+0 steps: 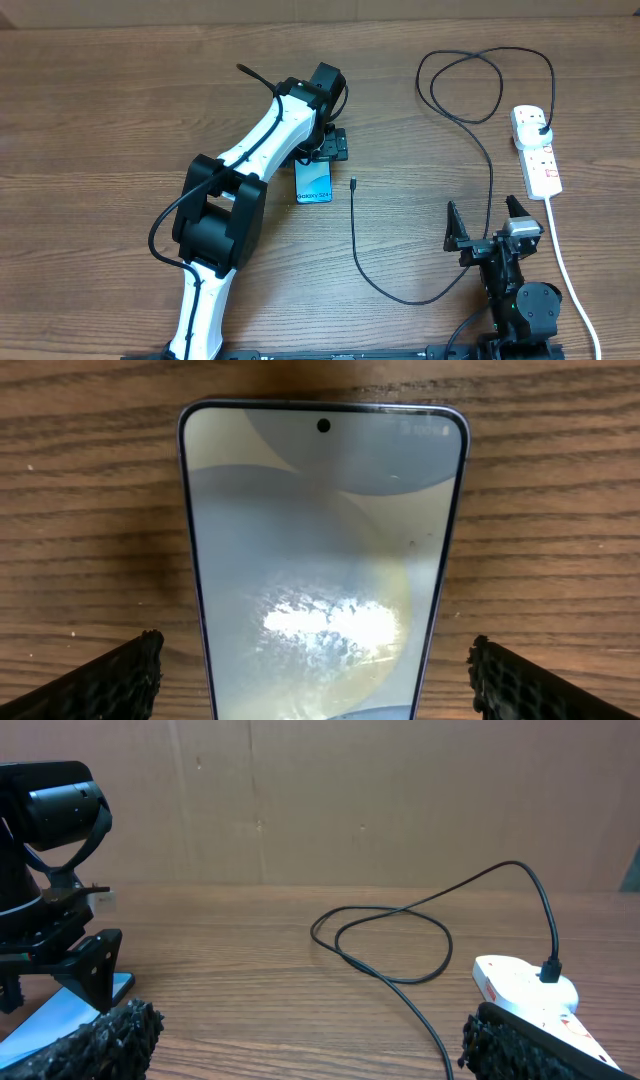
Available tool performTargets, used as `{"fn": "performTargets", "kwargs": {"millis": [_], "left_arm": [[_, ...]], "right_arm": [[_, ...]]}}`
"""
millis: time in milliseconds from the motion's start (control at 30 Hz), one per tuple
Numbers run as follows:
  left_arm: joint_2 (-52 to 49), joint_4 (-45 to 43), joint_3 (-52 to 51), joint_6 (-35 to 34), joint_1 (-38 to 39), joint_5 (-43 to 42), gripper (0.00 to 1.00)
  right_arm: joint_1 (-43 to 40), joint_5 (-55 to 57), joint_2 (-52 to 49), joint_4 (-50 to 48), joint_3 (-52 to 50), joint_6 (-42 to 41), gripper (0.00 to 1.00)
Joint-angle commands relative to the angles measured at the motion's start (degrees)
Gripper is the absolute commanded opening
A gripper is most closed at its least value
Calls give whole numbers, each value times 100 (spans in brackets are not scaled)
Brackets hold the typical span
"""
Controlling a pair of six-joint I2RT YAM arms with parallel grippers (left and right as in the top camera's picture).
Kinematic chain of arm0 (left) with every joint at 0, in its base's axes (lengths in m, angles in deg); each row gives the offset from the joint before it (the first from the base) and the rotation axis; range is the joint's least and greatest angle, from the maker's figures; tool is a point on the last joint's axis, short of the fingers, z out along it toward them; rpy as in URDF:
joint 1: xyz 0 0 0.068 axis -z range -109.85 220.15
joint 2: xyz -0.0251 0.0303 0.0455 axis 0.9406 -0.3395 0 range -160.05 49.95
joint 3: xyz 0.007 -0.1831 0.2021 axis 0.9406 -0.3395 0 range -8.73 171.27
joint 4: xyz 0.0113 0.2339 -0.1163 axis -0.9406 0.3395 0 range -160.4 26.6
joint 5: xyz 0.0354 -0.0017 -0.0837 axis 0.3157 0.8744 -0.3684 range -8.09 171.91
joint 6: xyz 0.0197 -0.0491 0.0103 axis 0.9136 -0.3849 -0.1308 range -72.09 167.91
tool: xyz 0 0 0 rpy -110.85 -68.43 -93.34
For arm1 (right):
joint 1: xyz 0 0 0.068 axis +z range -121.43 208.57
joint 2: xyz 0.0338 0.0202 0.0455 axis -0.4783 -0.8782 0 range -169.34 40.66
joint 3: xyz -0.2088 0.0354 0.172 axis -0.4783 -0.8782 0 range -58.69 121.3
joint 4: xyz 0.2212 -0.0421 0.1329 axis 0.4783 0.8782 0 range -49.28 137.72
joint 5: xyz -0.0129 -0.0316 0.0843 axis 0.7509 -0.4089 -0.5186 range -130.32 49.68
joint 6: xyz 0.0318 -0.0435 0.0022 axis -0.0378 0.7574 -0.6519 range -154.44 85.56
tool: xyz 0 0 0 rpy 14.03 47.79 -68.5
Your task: Plug charger to phone and switch on socket
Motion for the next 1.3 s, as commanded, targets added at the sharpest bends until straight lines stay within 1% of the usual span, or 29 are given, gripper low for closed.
{"fn": "performTargets", "kwargs": {"millis": [0, 167, 300, 833, 1267], "left_arm": [[-127, -26, -59, 92, 33, 122, 100], [-404, -63, -59, 109, 33, 42, 100], [-549, -136, -59, 442, 33, -70, 100], [-605, -35, -59, 433, 17, -94, 100], [-610, 116, -59, 417, -190, -87, 100]], "right_arm": [[-15, 55, 52, -35, -61, 7, 100], [-15, 55, 52, -35, -61, 7, 100], [-15, 55, 52, -35, -61, 7, 100], [-15, 55, 52, -35, -61, 9, 100], [-15, 55, 52, -35, -61, 7, 100]]}}
